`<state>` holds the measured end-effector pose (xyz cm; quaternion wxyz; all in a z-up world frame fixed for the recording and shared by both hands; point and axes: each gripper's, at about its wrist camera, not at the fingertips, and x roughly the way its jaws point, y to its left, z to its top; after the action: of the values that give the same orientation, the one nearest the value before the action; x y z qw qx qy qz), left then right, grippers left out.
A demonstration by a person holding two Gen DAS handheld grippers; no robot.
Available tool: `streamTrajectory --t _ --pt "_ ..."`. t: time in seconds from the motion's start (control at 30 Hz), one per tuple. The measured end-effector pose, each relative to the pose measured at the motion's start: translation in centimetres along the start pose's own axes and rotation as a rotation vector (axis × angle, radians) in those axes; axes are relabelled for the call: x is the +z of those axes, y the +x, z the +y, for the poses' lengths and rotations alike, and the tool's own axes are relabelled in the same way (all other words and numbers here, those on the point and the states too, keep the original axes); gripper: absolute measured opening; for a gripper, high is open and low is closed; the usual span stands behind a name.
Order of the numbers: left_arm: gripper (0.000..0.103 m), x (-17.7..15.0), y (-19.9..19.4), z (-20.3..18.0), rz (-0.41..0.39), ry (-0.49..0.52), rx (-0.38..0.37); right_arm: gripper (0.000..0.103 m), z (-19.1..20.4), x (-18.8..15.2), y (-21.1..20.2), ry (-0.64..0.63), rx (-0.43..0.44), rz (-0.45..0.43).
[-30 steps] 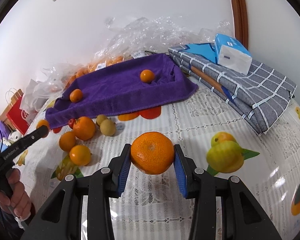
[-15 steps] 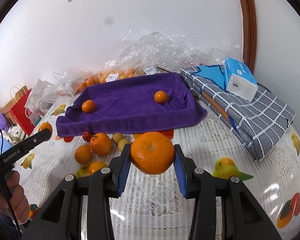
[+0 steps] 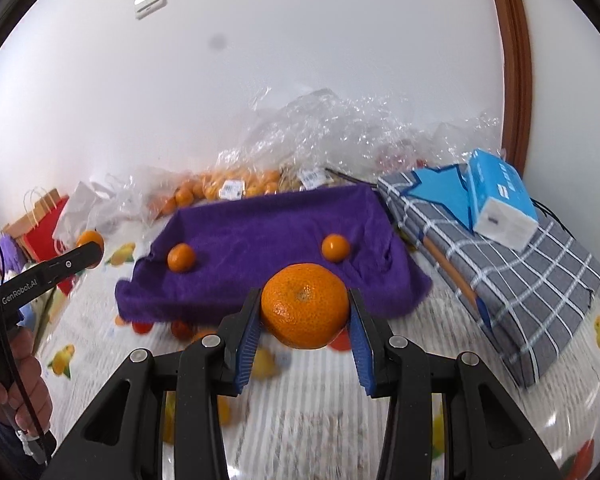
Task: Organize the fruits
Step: 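Carry both held oranges up and over the purple towel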
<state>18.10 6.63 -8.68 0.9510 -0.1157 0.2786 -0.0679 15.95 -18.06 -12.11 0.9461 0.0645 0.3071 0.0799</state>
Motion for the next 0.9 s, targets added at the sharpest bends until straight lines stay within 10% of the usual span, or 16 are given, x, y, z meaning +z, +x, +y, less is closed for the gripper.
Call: streamTrajectory --t 0.4,0.9 --pt "0.031 1.3 6.8 2.3 0.033 -0.033 0.031 0.041 -1.2 4.5 5.5 0.057 0.053 -0.021" --pt "0.031 -1.2 9.9 4.6 0.114 -0.135 0.011 0.041 -3.7 1.9 12.1 0.057 -0.016 0.129"
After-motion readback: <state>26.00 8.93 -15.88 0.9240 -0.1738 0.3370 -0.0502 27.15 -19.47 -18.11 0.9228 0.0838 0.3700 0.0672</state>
